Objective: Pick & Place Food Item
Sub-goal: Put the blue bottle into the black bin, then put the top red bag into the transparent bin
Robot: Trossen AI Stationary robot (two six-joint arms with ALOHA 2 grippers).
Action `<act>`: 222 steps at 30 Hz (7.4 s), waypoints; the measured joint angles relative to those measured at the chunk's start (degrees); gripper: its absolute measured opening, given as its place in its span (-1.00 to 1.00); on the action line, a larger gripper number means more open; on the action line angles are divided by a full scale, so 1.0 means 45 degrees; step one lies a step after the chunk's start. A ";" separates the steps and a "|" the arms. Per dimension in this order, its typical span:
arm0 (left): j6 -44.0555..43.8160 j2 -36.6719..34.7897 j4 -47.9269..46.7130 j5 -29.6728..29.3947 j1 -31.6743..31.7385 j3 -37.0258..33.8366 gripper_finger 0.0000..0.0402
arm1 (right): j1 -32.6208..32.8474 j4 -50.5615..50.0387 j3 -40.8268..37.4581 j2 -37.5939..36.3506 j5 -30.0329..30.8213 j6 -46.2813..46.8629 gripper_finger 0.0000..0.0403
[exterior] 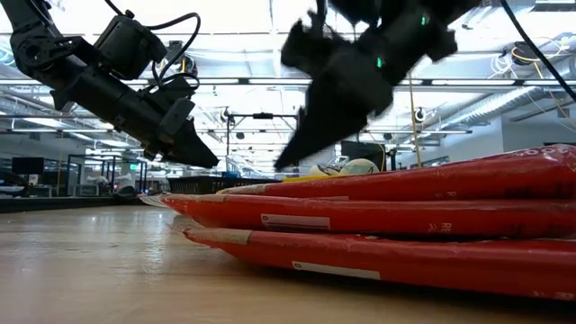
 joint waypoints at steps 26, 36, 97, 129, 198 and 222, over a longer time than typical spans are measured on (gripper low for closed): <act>-0.0051 0.0000 -0.0044 0.0032 0.0000 0.0000 -0.40 | -0.0138 -0.0770 -0.0043 0.1013 -0.0282 0.0331 0.02; -0.0060 0.0000 -0.0044 0.0032 0.0000 0.0000 -0.40 | -0.0138 -0.0824 -0.0043 0.1013 -0.0368 0.0378 -0.06; -0.3319 0.0000 0.1481 0.3271 -0.0597 0.1836 0.28 | -0.0963 0.5109 -0.0043 -0.0410 0.5999 -0.9103 -0.71; -0.2568 -0.0005 0.1659 0.2946 -0.0612 0.1851 -0.69 | -0.0636 0.5012 -0.0047 -0.0410 0.6004 -0.8720 -0.66; -0.2265 -0.0447 -0.4061 0.0328 0.0335 0.1821 -0.24 | 0.5277 0.2561 -0.3457 -0.3829 0.1786 0.0468 0.29; -0.3409 -0.0447 -0.4069 0.0357 0.0335 0.1826 -0.24 | 0.7673 -0.0343 -0.3447 -0.1711 0.6543 -0.1649 0.08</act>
